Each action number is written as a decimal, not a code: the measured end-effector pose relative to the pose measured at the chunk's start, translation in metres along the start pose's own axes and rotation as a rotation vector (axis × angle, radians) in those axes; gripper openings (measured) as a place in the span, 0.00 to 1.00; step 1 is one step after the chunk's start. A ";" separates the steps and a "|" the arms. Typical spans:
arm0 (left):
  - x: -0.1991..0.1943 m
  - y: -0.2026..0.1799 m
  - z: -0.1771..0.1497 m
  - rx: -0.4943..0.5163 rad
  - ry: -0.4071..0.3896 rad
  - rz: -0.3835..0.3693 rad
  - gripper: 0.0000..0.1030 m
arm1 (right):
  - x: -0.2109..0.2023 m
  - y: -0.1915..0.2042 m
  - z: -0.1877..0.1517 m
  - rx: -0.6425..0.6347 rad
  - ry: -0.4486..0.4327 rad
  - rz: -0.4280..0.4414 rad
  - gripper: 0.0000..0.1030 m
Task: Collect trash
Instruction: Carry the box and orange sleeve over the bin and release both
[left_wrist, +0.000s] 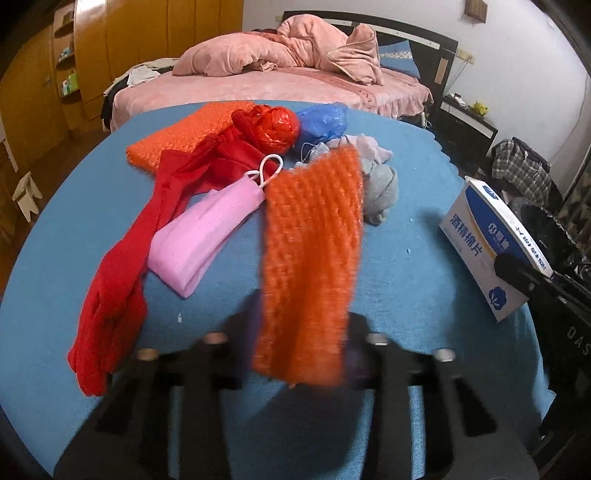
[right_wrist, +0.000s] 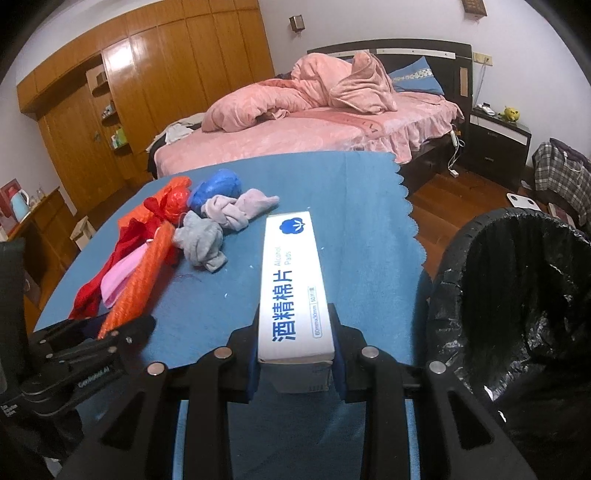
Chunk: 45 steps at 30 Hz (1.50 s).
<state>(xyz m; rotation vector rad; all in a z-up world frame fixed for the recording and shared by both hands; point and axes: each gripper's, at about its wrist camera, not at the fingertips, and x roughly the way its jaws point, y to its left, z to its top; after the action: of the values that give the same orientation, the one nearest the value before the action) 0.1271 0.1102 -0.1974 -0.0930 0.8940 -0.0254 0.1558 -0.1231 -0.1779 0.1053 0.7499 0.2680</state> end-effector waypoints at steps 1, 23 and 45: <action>-0.001 0.002 0.000 -0.008 -0.006 -0.004 0.19 | -0.001 0.001 0.000 -0.002 -0.002 0.002 0.30; -0.055 -0.139 0.042 0.168 -0.174 -0.298 0.10 | -0.097 -0.121 0.017 0.165 -0.166 -0.208 0.30; -0.060 -0.214 0.036 0.272 -0.214 -0.415 0.77 | -0.141 -0.229 -0.004 0.334 -0.212 -0.456 0.94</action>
<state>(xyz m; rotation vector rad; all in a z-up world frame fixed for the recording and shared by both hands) 0.1215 -0.0964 -0.1086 -0.0253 0.6389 -0.5141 0.1008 -0.3820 -0.1316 0.2701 0.5832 -0.3012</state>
